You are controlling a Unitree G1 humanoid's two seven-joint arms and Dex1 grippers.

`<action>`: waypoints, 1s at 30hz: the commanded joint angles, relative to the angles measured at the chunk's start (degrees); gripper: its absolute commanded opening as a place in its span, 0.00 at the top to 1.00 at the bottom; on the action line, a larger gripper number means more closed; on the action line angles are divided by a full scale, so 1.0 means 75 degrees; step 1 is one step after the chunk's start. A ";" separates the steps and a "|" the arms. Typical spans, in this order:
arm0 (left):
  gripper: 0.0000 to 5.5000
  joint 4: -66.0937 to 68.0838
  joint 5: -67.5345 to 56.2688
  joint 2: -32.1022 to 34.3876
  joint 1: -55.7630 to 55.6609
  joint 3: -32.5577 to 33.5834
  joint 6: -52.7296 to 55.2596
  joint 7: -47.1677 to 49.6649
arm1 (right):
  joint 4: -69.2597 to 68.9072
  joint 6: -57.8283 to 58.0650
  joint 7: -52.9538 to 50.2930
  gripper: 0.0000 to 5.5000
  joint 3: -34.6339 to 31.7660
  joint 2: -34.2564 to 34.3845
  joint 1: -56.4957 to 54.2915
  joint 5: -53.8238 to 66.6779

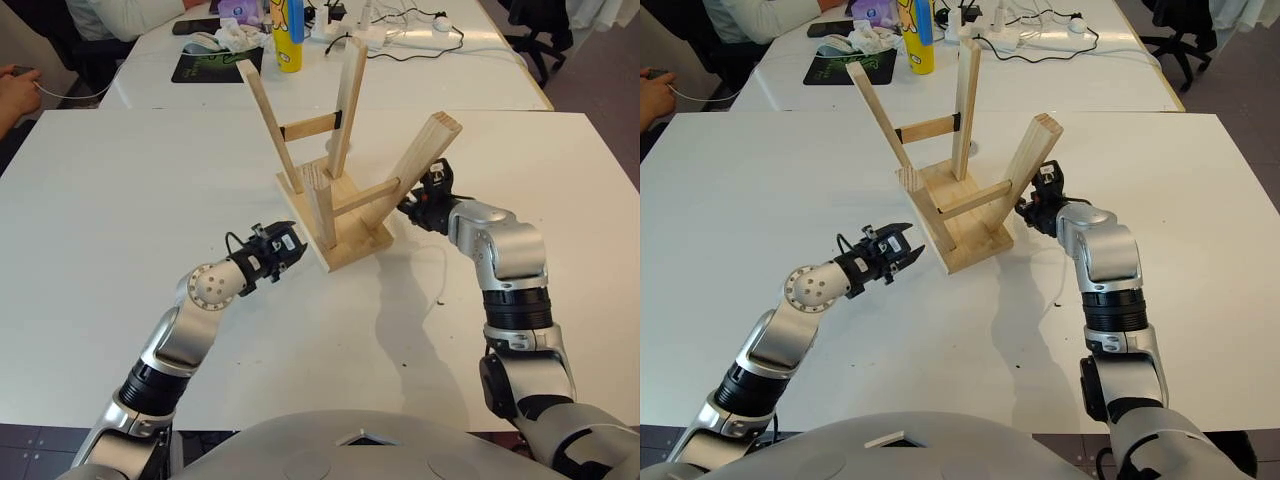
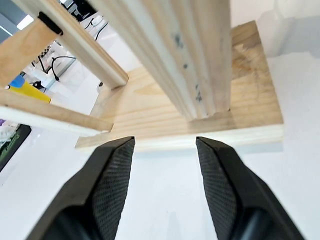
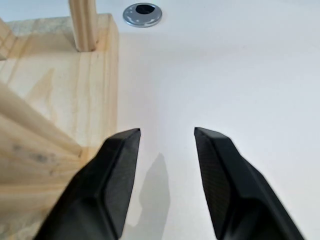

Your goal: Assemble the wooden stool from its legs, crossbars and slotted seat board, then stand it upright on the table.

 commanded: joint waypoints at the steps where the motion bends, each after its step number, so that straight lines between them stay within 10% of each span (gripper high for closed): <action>1: 0.59 -0.0231 0.0034 -0.0033 0.0388 0.0549 0.0530 0.0433 | 0.0224 -0.0502 -0.0012 0.64 -0.0109 -0.0838 0.0070 -0.0417; 10: 0.59 -0.2405 -0.1327 -0.3069 0.0494 0.2466 0.2982 0.2760 | -0.0027 -0.2312 -0.0266 0.64 -0.2129 -0.0283 -0.0449 0.0942; 23: 0.91 -0.3307 -0.1508 -0.3024 0.0557 0.1712 0.3612 0.3124 | -0.1769 -0.1774 -0.0013 1.00 -0.1670 -0.0262 0.0786 0.1558; 30: 1.00 -0.3834 -0.1901 -0.3222 0.0674 0.1565 0.4899 0.3240 | -0.2791 -0.1421 0.0220 1.00 -0.1168 -0.0085 0.1077 0.2043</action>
